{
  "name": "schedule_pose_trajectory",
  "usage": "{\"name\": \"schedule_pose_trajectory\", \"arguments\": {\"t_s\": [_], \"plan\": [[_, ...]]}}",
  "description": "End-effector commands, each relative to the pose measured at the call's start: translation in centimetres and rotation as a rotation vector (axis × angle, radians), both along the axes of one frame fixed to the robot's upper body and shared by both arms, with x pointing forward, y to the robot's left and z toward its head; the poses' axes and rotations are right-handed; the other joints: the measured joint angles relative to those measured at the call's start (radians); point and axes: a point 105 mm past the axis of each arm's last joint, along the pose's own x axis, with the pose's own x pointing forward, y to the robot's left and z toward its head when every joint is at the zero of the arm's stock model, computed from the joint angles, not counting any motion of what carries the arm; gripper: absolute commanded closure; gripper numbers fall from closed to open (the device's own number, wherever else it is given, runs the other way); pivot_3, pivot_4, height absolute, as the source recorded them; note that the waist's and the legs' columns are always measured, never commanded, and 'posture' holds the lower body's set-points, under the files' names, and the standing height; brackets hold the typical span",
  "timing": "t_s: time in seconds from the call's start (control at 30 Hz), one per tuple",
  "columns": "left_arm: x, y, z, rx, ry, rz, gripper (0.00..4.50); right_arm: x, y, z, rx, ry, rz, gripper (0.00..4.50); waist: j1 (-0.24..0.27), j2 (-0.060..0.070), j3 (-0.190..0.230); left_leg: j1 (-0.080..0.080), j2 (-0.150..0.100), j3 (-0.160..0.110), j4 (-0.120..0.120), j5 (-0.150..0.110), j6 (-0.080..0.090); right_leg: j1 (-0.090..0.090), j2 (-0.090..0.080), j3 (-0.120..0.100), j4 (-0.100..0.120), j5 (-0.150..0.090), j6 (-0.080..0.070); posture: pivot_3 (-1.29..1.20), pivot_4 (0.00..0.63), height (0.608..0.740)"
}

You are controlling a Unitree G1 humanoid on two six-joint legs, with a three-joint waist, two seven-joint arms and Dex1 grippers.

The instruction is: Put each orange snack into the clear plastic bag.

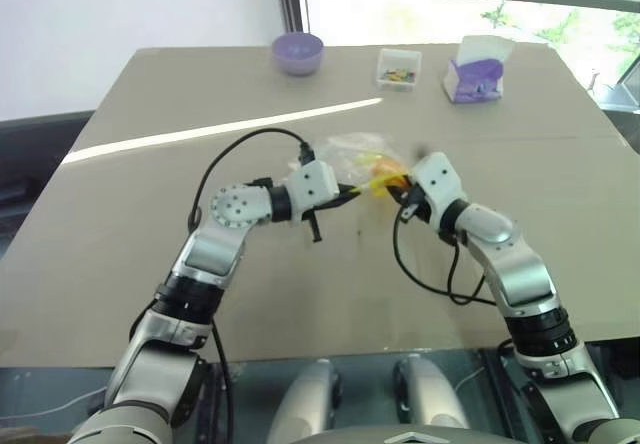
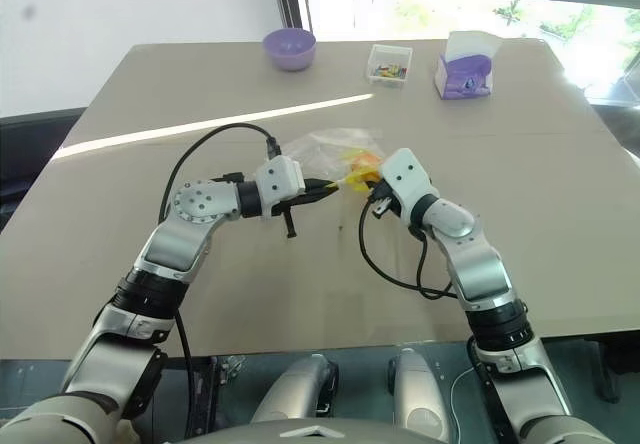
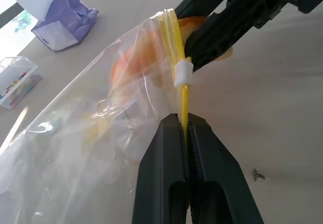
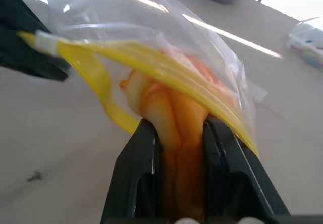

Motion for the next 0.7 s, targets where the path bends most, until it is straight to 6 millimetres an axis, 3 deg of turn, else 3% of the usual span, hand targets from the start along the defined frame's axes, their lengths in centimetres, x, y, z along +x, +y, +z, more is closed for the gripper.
{"name": "schedule_pose_trajectory", "arguments": {"t_s": [0.03, 0.17, 0.37, 0.43, 0.57, 0.7], "plan": [[-1.0, -0.4, 0.3, 0.01, -0.022, -0.059, 4.5, 0.2, -0.8, 2.2, 0.059, -0.039, -0.024, 3.55, 0.0, 0.0, 0.0, 0.0, 0.0, 0.0, 0.0, 0.0, 0.0, 0.0, 0.0, 0.0, 0.0, 0.0, 0.0, 0.0, 0.15, 0.74], [-2.5, -1.6, 0.3, -0.041, 0.03, -0.134, 4.5, 0.9, 0.0, 1.2, 0.019, -0.027, -0.053, 3.55, -0.003, 0.0, 0.0, 0.0, 0.0, 0.0, 0.0, 0.0, 0.0, 0.0, 0.0, 0.0, 0.0, 0.0, 0.0, 0.0, 0.15, 0.74], [-2.7, -1.2, 0.2, -0.048, 0.061, -0.13, 4.5, 1.0, 1.0, 1.4, 0.179, 0.035, -0.06, 3.55, -0.003, 0.0, 0.0, 0.0, 0.0, 0.0, 0.0, 0.0, 0.0, 0.0, 0.0, 0.0, 0.0, 0.0, 0.0, 0.0, 0.15, 0.74], [-2.6, -1.2, 0.2, -0.047, 0.061, -0.126, 4.5, 1.3, 0.9, 1.0, 0.135, 0.014, -0.082, 3.55, -0.003, 0.0, 0.0, 0.0, 0.0, 0.0, 0.0, 0.0, 0.0, 0.0, 0.0, 0.0, 0.0, 0.0, 0.0, 0.0, 0.15, 0.74], [-2.7, -1.3, 0.4, -0.049, 0.04, -0.14, 4.5, 1.9, 0.8, -0.7, -0.157, -0.132, -0.082, 3.55, 0.0, 0.0, 0.0, 0.0, -0.001, 0.0, 0.0, 0.0, 0.0, 0.0, 0.0, 0.0, 0.0, 0.0, 0.0, 0.0, 0.15, 0.74], [-2.7, -0.9, 0.1, -0.047, 0.047, -0.14, 4.5, 1.6, 1.9, 0.2, -0.071, -0.171, -0.018, 3.55, -0.008, 0.0, 0.0, 0.0, 0.0, 0.0, 0.0, 0.0, -0.001, 0.0, 0.0, 0.0, 0.0, 0.0, 0.0, 0.0, 0.15, 0.74]]}}
